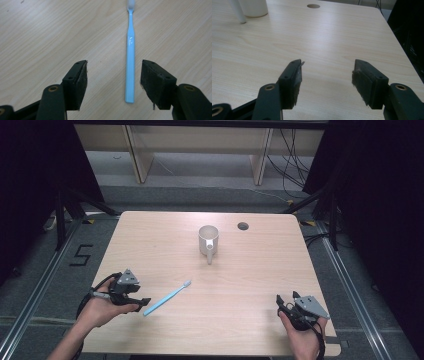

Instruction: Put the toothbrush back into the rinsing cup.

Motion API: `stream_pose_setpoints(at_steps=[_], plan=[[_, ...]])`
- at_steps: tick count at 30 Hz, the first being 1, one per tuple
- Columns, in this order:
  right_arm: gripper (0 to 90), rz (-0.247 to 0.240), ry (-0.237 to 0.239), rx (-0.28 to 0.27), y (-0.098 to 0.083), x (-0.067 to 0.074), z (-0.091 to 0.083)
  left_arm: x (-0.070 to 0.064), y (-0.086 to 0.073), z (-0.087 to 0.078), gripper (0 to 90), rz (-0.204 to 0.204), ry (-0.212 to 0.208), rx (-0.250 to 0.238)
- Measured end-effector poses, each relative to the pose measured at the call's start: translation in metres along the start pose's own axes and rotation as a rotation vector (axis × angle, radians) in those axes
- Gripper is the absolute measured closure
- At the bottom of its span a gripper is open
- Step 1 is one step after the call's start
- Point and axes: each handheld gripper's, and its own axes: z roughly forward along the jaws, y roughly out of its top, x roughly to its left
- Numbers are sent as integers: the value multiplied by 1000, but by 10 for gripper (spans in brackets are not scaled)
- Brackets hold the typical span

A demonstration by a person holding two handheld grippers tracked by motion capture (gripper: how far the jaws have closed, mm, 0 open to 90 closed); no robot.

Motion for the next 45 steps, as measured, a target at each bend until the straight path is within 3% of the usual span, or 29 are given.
stream_pose_setpoints(at_steps=[1, 2, 3, 4, 5, 6, 7, 8, 11, 13, 15, 18, 19, 20, 21, 27, 29, 31, 34, 35, 36, 38, 40, 42, 43, 45], plan=[[413, 0, 0, 0, 0, 0, 0, 1, 2, 0, 381, 16, -6, 26], [412, -54, -6, -19, 2, -4, 0, 1, 7, 3, 389, 29, -5, 58], [414, -57, -4, -21, 2, -4, 0, 1, 9, 4, 393, 35, 0, 74], [416, -43, 4, -19, 2, -3, 0, 1, 9, 4, 402, 35, 0, 74], [416, -13, 3, 4, 2, 0, 0, 1, 14, 6, 413, 41, -10, 105], [419, -41, 8, -7, 1, -3, 2, 1, 16, 6, 417, 44, -7, 120], [419, -41, 8, -7, 1, -3, 2, 1, 16, 6, 421, 44, -7, 120], [421, -39, 8, -8, 1, -3, 2, -1, 20, 7, 421, 38, -17, 150], [426, -40, 12, -2, 1, -2, 1, -3, 27, 14, 418, 72, -44, 191], [432, -36, 11, -3, 2, -2, 0, -4, 30, 18, 414, 80, -39, 215], [433, -63, 0, -14, 2, -3, 0, -4, 34, 22, 416, 96, -44, 255], [434, -48, 2, -7, 2, -3, 0, -5, 40, 26, 418, 84, -59, 287], [433, -19, 15, -2, 2, -2, 0, -4, 42, 26, 419, 84, -63, 297], [433, 0, 6, 17, 2, 0, 0, -5, 44, 27, 420, 75, -54, 302], [434, -56, 2, 2, 3, -4, 1, -5, 46, 27, 425, 82, -43, 315], [438, -36, 16, 19, 3, -3, 0, -4, 53, 33, 445, 92, -47, 337], [438, -28, 20, 14, 3, -2, 0, -8, 55, 37, 446, 74, -64, 331], [441, -50, 11, 0, 2, -3, 1, -10, 58, 41, 459, 70, -82, 335], [447, -36, 1, 3, 2, 0, 0, -13, 60, 47, 471, 76, -85, 352], [449, -66, -5, -21, 2, -2, 1, -14, 61, 49, 481, 77, -90, 363], [450, -31, -2, -9, 2, 1, 0, -14, 62, 51, 487, 74, -91, 366], [451, -51, 2, -14, 3, -2, 0, -15, 62, 52, 508, 68, -93, 371], [451, -12, -9, -8, 3, 1, -2, -14, 63, 54, 532, 64, -92, 388], [450, -29, -1, -13, 2, -3, -1, -14, 64, 57, 550, 44, -94, 418], [450, -3, -8, 0, 2, -1, -2, -13, 64, 57, 551, 43, -95, 422], [450, -19, -5, -7, 2, -3, -1, -13, 65, 59, 553, 54, -88, 436]])
